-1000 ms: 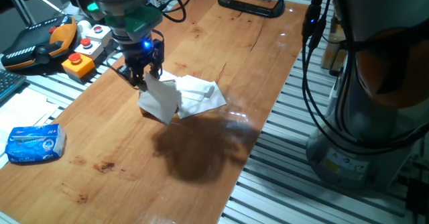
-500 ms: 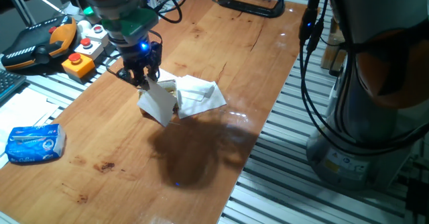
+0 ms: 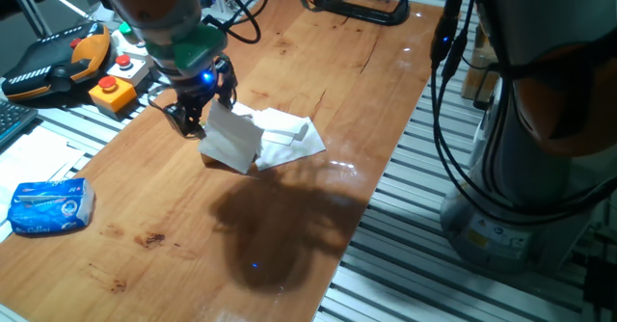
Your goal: Pull out a napkin
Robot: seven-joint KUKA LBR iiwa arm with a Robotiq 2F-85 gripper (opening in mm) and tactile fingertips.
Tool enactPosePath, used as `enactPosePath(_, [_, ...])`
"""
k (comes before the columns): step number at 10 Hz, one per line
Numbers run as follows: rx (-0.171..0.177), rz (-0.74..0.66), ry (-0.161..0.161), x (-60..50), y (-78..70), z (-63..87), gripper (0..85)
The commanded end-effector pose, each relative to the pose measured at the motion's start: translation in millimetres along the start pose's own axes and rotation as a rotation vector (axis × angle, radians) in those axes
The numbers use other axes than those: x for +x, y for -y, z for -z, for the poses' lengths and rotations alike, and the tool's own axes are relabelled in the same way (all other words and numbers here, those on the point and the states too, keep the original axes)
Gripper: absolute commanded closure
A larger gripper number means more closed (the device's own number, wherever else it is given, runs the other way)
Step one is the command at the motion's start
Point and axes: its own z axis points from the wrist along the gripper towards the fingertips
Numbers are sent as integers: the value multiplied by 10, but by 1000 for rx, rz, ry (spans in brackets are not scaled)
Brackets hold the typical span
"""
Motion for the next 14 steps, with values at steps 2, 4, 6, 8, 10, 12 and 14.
enactPosePath(2, [20, -1, 1, -12, 17, 33, 63])
enactPosePath(4, [73, 19, 30, -57, 42, 35, 37])
enactPosePath(6, [120, 36, 61, -94, 59, 32, 27])
enactPosePath(8, [122, 41, 67, -121, 66, 13, 20])
enactPosePath(10, [147, 38, 92, -103, 51, 13, 17])
enactPosePath(12, [120, 22, 84, -103, 48, 3, 0])
enactPosePath(14, [157, 35, 98, -96, 58, 31, 0])
